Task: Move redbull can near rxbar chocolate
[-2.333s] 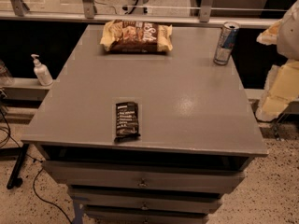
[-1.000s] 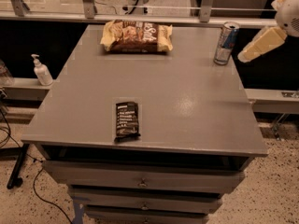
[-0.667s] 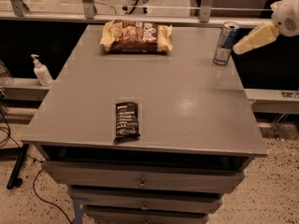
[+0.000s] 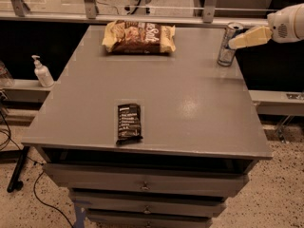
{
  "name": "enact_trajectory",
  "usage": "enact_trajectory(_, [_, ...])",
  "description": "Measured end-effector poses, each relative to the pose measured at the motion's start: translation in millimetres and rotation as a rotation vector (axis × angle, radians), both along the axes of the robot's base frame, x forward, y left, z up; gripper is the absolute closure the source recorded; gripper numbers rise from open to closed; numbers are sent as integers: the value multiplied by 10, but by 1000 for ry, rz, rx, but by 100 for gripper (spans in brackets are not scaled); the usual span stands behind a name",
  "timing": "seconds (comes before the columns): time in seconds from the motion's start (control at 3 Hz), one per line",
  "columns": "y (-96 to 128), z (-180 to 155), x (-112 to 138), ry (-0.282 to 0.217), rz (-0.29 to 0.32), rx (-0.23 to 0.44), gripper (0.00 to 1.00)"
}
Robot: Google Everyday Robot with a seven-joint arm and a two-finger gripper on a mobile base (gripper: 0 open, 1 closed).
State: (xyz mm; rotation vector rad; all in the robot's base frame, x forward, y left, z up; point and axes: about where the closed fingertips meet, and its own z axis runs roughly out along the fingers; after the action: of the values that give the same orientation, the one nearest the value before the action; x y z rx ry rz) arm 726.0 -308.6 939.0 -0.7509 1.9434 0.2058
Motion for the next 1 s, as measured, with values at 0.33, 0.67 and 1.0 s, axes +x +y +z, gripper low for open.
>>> enact_trajectory(0.33, [114, -148, 147, -1, 15, 110, 0])
enact_trajectory(0.67, [298, -269, 244, 20, 61, 207, 18])
enact_trajectory(1.0, [440, -308, 260, 35, 109, 263, 41])
